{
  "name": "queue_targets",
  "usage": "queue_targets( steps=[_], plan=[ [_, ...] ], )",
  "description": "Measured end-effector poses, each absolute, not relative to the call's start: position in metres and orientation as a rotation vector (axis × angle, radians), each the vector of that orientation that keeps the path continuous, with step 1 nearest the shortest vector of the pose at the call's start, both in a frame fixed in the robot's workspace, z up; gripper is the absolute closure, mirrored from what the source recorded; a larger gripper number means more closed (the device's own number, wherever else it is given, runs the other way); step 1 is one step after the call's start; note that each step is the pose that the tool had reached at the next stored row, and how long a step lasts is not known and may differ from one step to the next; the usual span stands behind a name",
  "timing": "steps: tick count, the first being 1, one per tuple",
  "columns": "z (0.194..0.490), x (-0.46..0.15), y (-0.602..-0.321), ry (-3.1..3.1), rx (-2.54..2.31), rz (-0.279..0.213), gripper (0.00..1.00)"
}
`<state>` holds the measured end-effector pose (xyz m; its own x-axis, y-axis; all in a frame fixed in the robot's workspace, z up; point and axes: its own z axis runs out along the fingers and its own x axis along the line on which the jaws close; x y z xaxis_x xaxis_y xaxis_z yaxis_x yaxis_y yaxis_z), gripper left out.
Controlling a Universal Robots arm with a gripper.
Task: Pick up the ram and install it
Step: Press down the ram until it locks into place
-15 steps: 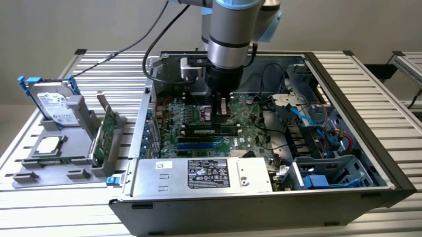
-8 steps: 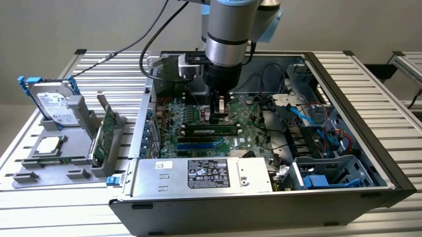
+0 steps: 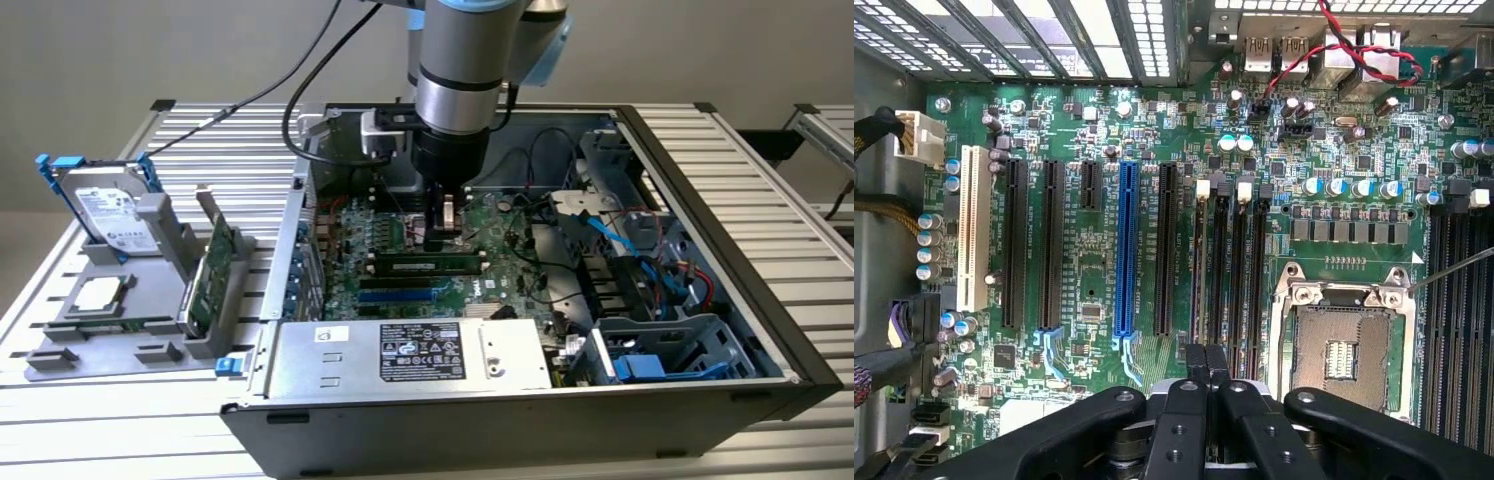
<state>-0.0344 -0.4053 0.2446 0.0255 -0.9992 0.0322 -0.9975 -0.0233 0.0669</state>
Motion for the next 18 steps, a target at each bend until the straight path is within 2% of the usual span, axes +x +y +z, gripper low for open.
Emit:
queue_targets(
  steps=[18],
  plan=[
    [0.233, -0.034, -0.405, -2.153, 2.205, -0.027, 0.89]
  ],
)
